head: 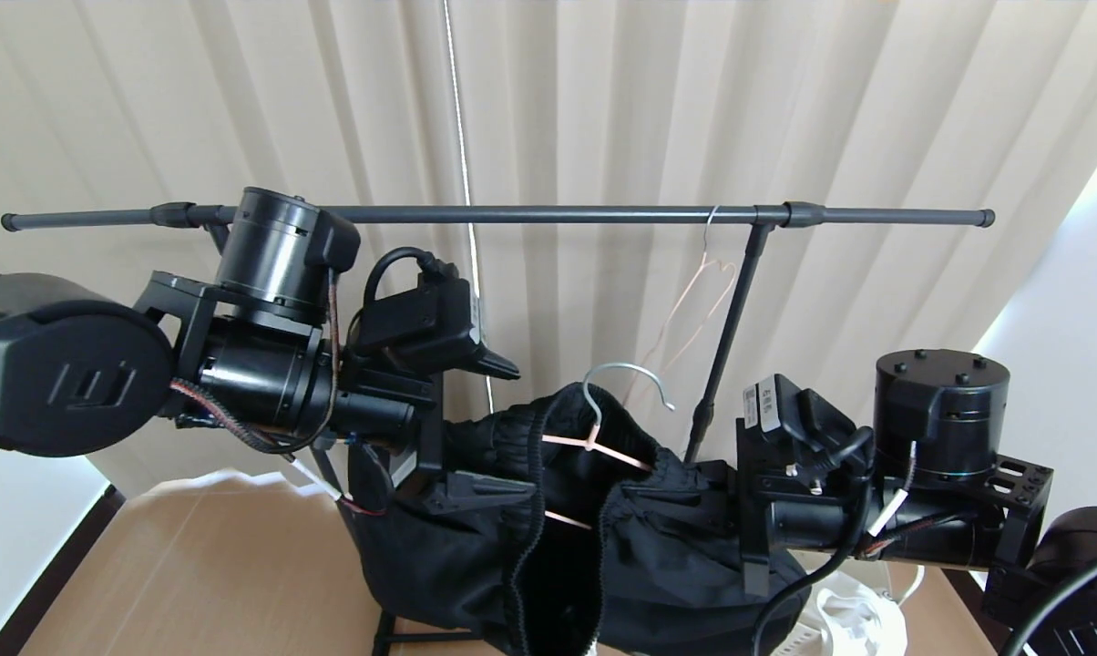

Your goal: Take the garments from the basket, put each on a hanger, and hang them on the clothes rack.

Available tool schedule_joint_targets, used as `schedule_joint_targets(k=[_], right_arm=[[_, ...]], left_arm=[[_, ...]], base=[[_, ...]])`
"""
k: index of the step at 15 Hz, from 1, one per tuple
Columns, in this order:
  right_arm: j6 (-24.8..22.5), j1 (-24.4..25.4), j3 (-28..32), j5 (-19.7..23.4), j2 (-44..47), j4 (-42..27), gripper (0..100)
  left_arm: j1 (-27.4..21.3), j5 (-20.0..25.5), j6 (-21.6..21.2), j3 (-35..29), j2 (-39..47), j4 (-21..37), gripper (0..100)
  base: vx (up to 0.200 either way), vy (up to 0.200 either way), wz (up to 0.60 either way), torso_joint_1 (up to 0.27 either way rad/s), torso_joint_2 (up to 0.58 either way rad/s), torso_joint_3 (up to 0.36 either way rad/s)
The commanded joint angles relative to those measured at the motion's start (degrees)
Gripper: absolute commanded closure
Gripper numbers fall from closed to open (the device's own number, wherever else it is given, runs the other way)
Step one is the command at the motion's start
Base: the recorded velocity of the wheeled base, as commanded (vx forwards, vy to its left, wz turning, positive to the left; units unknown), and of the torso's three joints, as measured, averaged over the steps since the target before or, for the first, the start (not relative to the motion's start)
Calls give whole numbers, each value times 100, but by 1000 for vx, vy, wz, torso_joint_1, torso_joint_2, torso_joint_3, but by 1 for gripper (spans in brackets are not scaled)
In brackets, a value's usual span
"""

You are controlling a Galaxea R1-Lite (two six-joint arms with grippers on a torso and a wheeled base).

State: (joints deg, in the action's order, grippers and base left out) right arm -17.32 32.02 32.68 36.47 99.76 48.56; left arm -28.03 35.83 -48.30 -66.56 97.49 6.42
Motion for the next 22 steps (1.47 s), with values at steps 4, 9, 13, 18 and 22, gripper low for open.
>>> schedule_joint_targets(k=[4,9,13,18,22], right_arm=[[1,14,-43,9,-123,14,100],[-8,14,-113,18,-264,22,100],[-69,14,-148,62,-299,31,100],[-69,14,-157,141,-369,31,100],[-69,23,-157,149,-343,40,100]], left_arm=[[-1,3,84,-155,438,-10,0],[342,-6,75,-112,526,-1,0],[465,-14,75,-103,534,-1,0],[509,-6,66,-15,534,-10,0],[500,-6,75,20,534,-10,0]], base=[[0,0,0,0,0,0],[0,0,0,0,0,0],[0,0,0,0,0,0],[0,0,0,0,0,0],[0,0,0,0,0,0]])
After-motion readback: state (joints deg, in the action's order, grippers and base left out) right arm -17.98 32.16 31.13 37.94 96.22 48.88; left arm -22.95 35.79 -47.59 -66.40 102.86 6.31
